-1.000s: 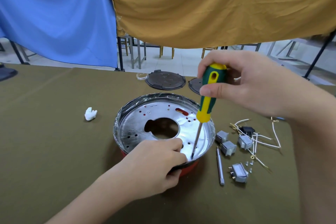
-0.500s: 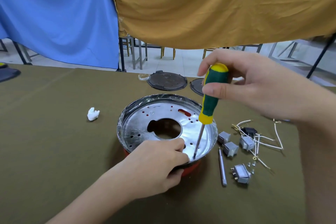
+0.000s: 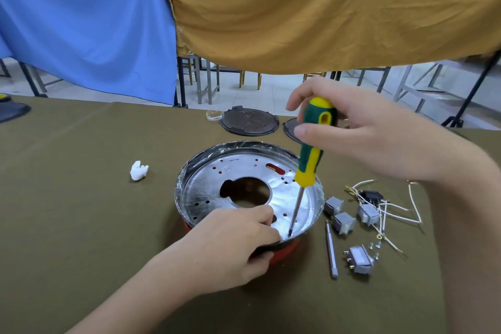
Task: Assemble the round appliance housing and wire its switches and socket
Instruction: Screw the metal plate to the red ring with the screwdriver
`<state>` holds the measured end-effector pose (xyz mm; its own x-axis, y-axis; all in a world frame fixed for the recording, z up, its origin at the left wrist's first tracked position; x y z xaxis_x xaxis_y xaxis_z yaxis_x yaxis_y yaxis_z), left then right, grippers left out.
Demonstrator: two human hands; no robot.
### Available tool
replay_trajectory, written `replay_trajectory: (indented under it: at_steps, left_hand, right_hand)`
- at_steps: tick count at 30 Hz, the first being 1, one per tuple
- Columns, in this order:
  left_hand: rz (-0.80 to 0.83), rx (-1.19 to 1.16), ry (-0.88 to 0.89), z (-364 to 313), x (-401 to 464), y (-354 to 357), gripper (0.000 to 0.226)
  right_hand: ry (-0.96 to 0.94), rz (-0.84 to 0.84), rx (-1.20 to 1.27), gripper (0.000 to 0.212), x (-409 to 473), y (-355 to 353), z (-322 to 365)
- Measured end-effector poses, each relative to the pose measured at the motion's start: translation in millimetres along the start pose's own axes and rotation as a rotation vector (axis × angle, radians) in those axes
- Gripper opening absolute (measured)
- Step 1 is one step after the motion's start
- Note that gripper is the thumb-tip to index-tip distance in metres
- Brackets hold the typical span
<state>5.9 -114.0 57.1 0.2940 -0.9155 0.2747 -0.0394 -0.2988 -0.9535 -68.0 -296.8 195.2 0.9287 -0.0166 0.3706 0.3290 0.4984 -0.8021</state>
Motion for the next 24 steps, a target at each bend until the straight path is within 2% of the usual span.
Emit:
replay_trajectory:
  at_steps: [2,5,8,11,13,15,20,24]
  left_hand:
    - [0.005,0.005,-0.006,0,0,0,0.024]
    - [0.003,0.007,-0.012,0,0,0,0.024]
    - [0.003,0.014,-0.011,0,1,1,0.023]
    - [0.000,-0.001,-0.012,0,1,0,0.019]
    - [0.003,-0.008,-0.019,0,2,0,0.018]
    - [0.010,-0.005,-0.027,-1,2,-1,0.017]
    - [0.009,0.009,-0.023,0,0,0,0.023]
    - [0.001,0.009,-0.022,-1,1,0,0.023]
  right_hand:
    - [-0.035,0.012,0.042,0.020,-1,-3,-1]
    - [-0.034,-0.065,0.012,0.017,1,-2,1]
    - [0.009,-0.137,-0.151,0.031,1,0,5]
    - [0.027,-0.268,-0.368,0.038,4,10,6]
    - [0.024,-0.316,-0.426,0.042,6,17,6]
    - [0.021,-0.277,-0.367,0.037,6,17,5]
    - [-0.003,-0.008,0.012,0.019,-1,0,0]
    - [-0.039,-0.044,0.052,0.012,0,-1,2]
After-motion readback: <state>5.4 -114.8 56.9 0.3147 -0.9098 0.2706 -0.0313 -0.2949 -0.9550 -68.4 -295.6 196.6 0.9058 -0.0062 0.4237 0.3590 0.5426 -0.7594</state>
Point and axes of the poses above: each hand's wrist, its own x-axis towards the middle knuckle, its own y-axis out of the palm, z = x × y, the point moved 1 cm from there along x, towards the middle knuckle, and after that the axes turned 5 degrees about -z, right-handed, at the moved point
